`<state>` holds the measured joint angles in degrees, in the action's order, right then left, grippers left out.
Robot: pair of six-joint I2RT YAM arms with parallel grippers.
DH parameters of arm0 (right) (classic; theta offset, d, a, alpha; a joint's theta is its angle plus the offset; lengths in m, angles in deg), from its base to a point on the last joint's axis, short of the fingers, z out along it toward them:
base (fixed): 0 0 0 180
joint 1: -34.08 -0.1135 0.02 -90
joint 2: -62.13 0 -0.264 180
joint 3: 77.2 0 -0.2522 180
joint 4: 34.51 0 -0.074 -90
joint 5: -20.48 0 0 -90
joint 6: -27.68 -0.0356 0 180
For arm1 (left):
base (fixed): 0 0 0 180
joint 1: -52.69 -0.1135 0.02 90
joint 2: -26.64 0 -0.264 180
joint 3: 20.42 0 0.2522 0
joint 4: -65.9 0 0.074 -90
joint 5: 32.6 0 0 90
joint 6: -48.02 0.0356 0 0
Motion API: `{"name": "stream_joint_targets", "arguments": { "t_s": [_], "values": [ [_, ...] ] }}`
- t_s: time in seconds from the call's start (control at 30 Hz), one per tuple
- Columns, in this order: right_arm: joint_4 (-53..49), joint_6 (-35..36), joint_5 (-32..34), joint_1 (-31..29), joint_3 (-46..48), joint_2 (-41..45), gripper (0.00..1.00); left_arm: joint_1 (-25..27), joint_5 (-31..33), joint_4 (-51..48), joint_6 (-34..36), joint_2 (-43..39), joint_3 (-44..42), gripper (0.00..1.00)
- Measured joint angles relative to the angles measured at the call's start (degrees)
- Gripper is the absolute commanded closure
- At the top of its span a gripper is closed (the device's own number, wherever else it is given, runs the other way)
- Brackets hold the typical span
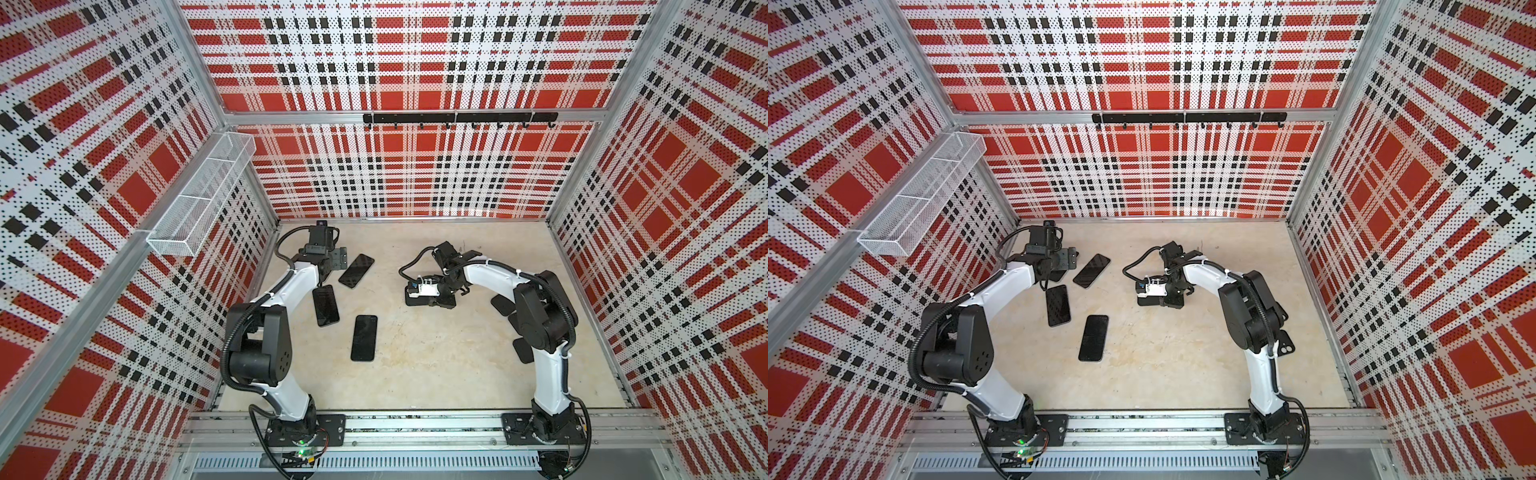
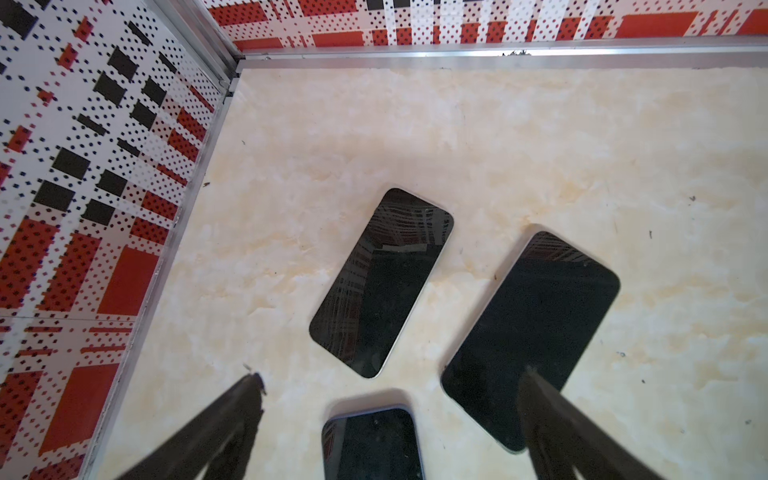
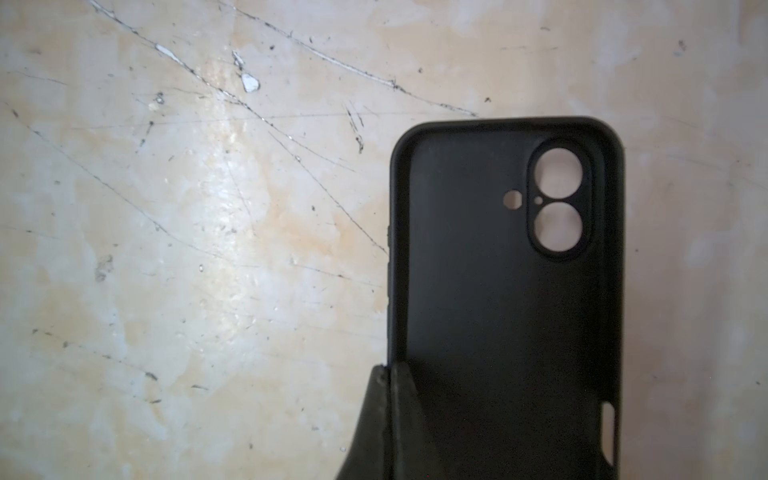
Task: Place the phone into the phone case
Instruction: 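Lower the black case flat onto the table center and open the right gripper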
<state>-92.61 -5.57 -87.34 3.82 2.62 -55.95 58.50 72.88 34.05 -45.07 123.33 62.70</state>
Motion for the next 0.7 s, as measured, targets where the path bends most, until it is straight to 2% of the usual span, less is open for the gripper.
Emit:
{"name": "stream_joint_targets", "arguments": {
  "t_s": [0.03, 0.07, 0.13, 0.17, 0.37, 0.43, 0.57, 0.7],
  "values": [
    [0.02, 0.0, 0.02, 0.0, 0.0, -0.13, 0.92, 0.0, 0.02, -0.02, 0.04, 0.15, 0.0, 0.02],
    [0.0, 0.0, 0.02, 0.0, 0.0, -0.22, 0.72, 0.0, 0.04, -0.09, 0.15, 0.2, 0.0, 0.02],
    [-0.02, -0.04, 0.04, 0.0, 0.0, -0.22, 0.09, 0.0, 0.2, -0.13, 0.22, 0.2, 0.0, 0.02],
    [-0.11, 0.0, 0.04, 0.0, -0.07, -0.22, 0.04, 0.0, 0.26, -0.13, 0.35, 0.2, 0.0, 0.02],
    [0.11, -1.01, 0.2, 0.0, -0.33, 0.13, 0.04, -0.13, 0.7, -0.35, 0.57, 0.2, 0.0, 0.02],
    [1.01, -2.75, 0.33, 0.0, -0.15, 1.38, 0.0, -0.24, 0.83, -0.44, 0.57, 0.2, 0.0, 0.02],
    [5.35, -11.43, 0.98, 0.0, 2.01, 7.17, 0.0, -0.7, 1.05, -0.83, 0.96, 0.2, 0.02, 0.02],
    [11.63, -25.27, 3.17, 0.0, 4.22, 14.23, 0.0, -1.07, 1.49, -1.99, 1.92, 0.22, 0.13, 0.02]
  ]
}}
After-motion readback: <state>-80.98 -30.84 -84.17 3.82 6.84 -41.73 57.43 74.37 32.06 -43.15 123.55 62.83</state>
